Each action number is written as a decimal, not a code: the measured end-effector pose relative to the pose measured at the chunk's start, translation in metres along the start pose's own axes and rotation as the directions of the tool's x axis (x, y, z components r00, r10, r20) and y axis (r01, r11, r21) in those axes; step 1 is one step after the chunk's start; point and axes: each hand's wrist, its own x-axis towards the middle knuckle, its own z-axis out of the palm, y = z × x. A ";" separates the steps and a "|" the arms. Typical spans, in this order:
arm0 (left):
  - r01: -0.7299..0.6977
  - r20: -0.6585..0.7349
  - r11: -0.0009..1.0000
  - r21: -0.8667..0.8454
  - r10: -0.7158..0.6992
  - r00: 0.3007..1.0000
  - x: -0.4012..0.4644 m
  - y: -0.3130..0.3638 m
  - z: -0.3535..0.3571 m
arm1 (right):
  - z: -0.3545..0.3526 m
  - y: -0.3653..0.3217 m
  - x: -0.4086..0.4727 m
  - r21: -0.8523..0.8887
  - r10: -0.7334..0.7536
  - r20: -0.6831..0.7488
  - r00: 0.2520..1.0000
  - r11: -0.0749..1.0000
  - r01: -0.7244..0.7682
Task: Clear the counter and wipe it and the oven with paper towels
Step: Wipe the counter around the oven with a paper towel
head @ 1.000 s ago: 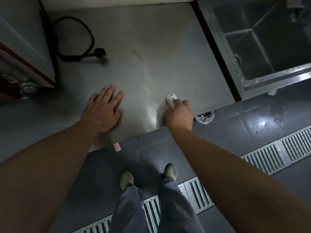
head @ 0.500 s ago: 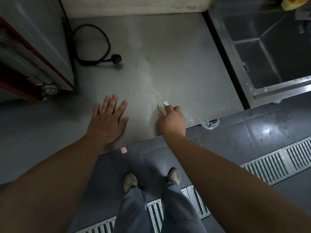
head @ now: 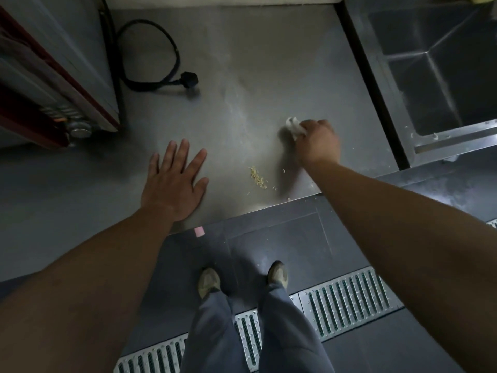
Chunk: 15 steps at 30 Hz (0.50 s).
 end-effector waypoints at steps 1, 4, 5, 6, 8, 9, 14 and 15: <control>0.001 -0.003 1.000 0.001 -0.001 1.000 0.000 0.000 0.000 | 0.002 -0.001 0.000 0.002 -0.001 0.029 1.000 1.000 0.001; 0.007 0.002 1.000 0.002 -0.007 1.000 0.000 0.000 0.001 | 0.015 -0.008 -0.014 -0.010 -0.022 0.118 0.993 1.000 0.023; 0.009 0.003 1.000 0.002 -0.009 1.000 0.001 0.000 0.001 | 0.020 -0.011 -0.022 -0.013 -0.041 0.129 0.991 0.999 0.043; 0.010 0.001 1.000 0.003 -0.010 1.000 0.001 0.000 0.001 | 0.023 -0.014 -0.030 -0.010 -0.066 0.139 0.988 0.998 0.068; 0.008 -0.006 1.000 0.007 -0.008 1.000 0.000 0.000 0.001 | 0.026 -0.020 -0.044 0.011 -0.122 0.181 0.976 0.992 0.122; 0.007 -0.009 1.000 0.010 -0.007 1.000 0.000 0.000 0.001 | 0.025 -0.021 -0.047 0.033 -0.153 0.214 0.965 0.988 0.149; 0.005 -0.023 1.000 0.008 -0.005 1.000 0.000 0.001 0.001 | 0.001 -0.012 -0.038 0.140 -0.229 0.227 0.947 0.970 0.201; 0.006 -0.024 1.000 0.011 -0.005 1.000 0.000 0.001 0.002 | -0.004 -0.005 -0.031 0.137 -0.186 0.168 0.968 0.977 0.163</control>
